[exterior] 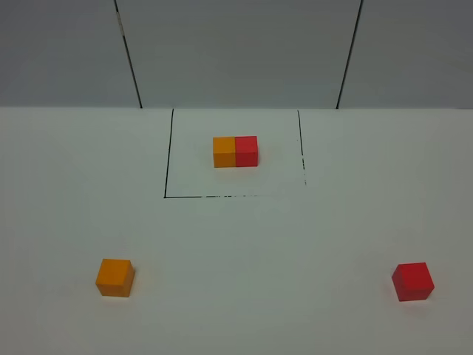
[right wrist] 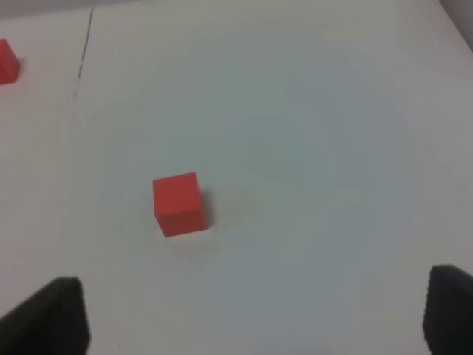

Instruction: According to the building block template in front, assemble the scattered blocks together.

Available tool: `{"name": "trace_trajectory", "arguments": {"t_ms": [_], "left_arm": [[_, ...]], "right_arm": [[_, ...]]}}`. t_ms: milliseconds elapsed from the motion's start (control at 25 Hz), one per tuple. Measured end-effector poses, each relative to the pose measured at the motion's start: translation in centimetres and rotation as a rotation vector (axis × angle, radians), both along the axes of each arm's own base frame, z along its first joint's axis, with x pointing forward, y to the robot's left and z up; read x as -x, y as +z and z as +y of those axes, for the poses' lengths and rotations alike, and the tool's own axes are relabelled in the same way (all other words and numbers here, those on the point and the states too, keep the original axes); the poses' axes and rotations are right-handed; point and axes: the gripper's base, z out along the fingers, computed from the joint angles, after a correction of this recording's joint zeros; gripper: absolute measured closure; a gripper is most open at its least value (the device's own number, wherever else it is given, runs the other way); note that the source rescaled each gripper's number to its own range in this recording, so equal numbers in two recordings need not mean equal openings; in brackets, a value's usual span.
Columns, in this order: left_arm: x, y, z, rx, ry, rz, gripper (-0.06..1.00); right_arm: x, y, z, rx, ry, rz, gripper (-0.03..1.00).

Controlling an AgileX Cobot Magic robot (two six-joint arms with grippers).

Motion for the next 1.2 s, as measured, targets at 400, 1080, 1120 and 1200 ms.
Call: {"name": "trace_trajectory", "arguments": {"t_ms": [400, 1080, 1120, 1200], "left_arm": [[-11.0, 4.3, -0.5, 0.034, 0.025, 0.452, -0.01], [-24.3, -6.3, -5.3, -0.061, -0.057, 0.82, 0.07], [-24.7, -6.4, -5.8, -0.062, -0.068, 0.806, 0.07], [-25.2, -7.0, -7.0, -0.068, -0.089, 0.803, 0.07]], "right_arm": [[0.0, 0.0, 0.0, 0.0, 0.0, 0.0, 0.16], [0.0, 0.0, 0.0, 0.0, 0.0, 0.0, 0.16], [0.0, 0.0, 0.0, 0.0, 0.0, 0.0, 0.16], [0.0, 0.0, 0.0, 0.0, 0.0, 0.0, 0.16]]}}
